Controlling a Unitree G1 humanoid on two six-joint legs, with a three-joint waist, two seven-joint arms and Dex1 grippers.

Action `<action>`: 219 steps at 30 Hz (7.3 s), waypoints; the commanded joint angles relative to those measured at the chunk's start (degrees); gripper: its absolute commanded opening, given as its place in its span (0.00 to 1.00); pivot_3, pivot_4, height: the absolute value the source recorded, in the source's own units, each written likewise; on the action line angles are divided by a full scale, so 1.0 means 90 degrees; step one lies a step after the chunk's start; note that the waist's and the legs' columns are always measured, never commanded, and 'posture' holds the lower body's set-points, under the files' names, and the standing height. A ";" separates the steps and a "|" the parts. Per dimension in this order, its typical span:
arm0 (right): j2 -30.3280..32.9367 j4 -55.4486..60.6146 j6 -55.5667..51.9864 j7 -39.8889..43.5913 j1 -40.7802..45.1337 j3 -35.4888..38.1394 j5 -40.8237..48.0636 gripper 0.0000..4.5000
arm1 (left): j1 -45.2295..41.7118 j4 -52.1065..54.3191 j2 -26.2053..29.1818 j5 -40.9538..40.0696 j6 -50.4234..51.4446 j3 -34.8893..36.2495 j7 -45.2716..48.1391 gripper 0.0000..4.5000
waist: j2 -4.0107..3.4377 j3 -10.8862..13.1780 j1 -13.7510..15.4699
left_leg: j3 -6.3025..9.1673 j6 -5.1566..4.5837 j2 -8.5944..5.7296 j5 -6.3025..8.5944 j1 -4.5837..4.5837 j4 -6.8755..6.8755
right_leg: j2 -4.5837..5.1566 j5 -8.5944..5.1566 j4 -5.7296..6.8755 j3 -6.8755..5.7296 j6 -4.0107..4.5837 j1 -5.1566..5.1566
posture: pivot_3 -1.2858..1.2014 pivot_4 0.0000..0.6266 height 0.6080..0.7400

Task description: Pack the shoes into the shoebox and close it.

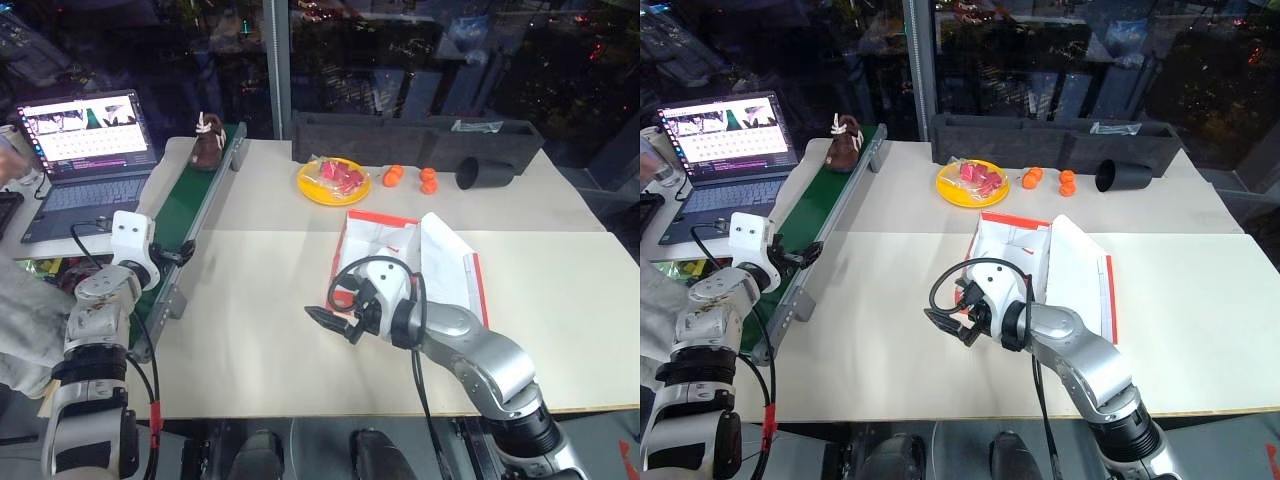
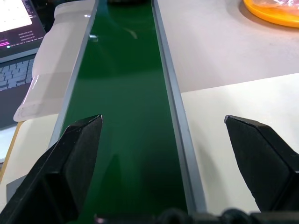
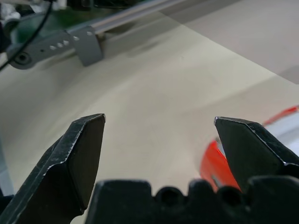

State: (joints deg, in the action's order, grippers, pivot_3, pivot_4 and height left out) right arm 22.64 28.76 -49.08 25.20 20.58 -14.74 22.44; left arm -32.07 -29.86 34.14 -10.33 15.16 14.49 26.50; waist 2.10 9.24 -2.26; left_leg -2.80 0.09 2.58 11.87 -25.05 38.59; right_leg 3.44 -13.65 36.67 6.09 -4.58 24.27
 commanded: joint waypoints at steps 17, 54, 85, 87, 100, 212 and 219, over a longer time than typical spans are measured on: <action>0.0077 -0.0025 0.0038 0.0074 -0.0069 0.0102 -0.0223 0.98 | -0.1185 -0.0106 0.0340 0.0119 -0.0030 0.0208 -0.0580 1.00 | 0.0017 0.0003 0.0005 | 0.0007 0.0000 -0.0001 0.0000 -0.0006 0.0003 | 0.0000 0.0000 -0.0001 -0.0005 0.0000 0.0001 | 0.52 0.24 1.00; -0.0143 0.0095 -0.0067 -0.0108 -0.0062 0.0461 -0.0123 1.00 | -0.1556 0.0134 0.0421 0.0380 0.3074 -0.0538 -0.0520 0.32 | 0.0023 0.0003 0.0046 | 0.0021 0.0009 -0.0002 -0.0006 -0.0005 0.0016 | -0.0003 0.0000 0.0024 -0.0014 0.0002 0.0000 | 0.52 0.24 1.00; -0.3114 -0.1067 -0.1039 -0.3568 0.2182 0.4345 0.2448 1.00 | -0.1018 0.4171 -0.2331 -0.2825 0.3824 -0.0844 0.0105 0.04 | 0.0017 0.0003 -0.0016 | 0.0076 0.0015 0.0000 -0.0010 -0.0039 0.0004 | 0.0000 0.0007 0.0034 -0.0064 0.0015 0.0011 | 0.52 0.24 1.00; -0.3076 -0.1033 -0.1126 -0.3628 0.2191 0.4345 0.2685 1.00 | -0.0978 0.4155 -0.2408 -0.2792 0.3825 -0.0969 0.0109 0.04 | 0.0017 0.0003 -0.0037 | 0.0077 0.0015 -0.0002 -0.0011 -0.0037 0.0006 | 0.0000 0.0006 0.0011 -0.0063 0.0015 0.0009 | 0.52 0.24 1.00; -0.2979 -0.0990 -0.1273 -0.3889 0.1953 0.4063 0.3470 1.00 | -0.0942 0.4024 -0.2558 -0.2605 0.3559 -0.1429 0.0237 0.04 | 0.0016 0.0003 -0.0037 | 0.0078 0.0015 -0.0003 -0.0010 -0.0033 0.0005 | -0.0001 0.0004 0.0005 -0.0063 0.0019 0.0004 | 0.52 0.24 1.00; 0.0953 0.0701 0.0731 0.1027 0.0104 0.0153 0.0447 0.81 | -0.0593 0.0818 -0.0841 0.0201 0.0532 -0.0327 -0.1318 0.57 | -0.0013 0.0020 0.0162 | 0.0102 0.0021 -0.0005 -0.0027 -0.0031 -0.0040 | -0.0001 0.0005 -0.0047 -0.0095 0.0037 -0.0009 | 0.52 0.24 1.00; 0.0844 0.0549 0.0631 0.0859 0.0072 0.0218 0.0312 0.81 | -0.0587 0.0810 -0.0908 0.0244 0.0542 -0.0411 -0.1282 0.57 | -0.0013 0.0020 0.0160 | 0.0102 0.0021 -0.0006 -0.0028 -0.0030 -0.0040 | -0.0002 0.0005 -0.0045 -0.0095 0.0037 -0.0009 | 0.52 0.24 1.00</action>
State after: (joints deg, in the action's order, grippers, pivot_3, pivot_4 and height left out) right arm 30.45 32.67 -43.89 33.48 21.17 -14.74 25.45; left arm -36.94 -23.35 25.65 -8.39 21.41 10.93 14.69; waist 1.98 9.41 -0.82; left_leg -1.88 0.28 2.52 11.63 -25.32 38.23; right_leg 3.42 -13.61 36.27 5.24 -4.24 24.19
